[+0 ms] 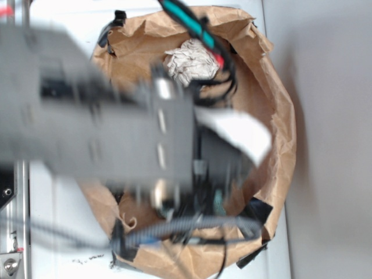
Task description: Grab the blue cloth.
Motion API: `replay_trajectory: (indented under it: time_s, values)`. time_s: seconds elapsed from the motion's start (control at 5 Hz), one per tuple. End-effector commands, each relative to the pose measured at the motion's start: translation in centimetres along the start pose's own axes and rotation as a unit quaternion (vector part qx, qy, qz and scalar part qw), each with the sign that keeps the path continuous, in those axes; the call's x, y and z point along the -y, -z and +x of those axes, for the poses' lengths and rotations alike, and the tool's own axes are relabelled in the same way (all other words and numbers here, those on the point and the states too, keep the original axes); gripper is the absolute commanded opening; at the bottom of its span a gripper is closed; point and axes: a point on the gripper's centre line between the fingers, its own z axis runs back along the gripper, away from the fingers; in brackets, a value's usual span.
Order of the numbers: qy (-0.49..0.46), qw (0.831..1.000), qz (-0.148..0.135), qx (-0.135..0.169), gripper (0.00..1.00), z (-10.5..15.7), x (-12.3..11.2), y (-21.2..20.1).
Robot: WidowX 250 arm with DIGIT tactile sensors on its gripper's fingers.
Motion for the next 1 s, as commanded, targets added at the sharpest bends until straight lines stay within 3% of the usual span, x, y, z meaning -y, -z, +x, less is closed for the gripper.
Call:
replay_trajectory:
  time_s: [0.0, 0.6, 0.8]
  values:
    - [0.005, 0.998, -0.054, -0.018, 1.0, 0.7, 2.6, -0.6]
    - [0.005, 0.998, -0.054, -0.018, 1.0, 0.7, 2.6, -0.6]
    - [-0.022, 0.996, -0.085, 0.003, 1.0, 0.6, -0.1, -2.6]
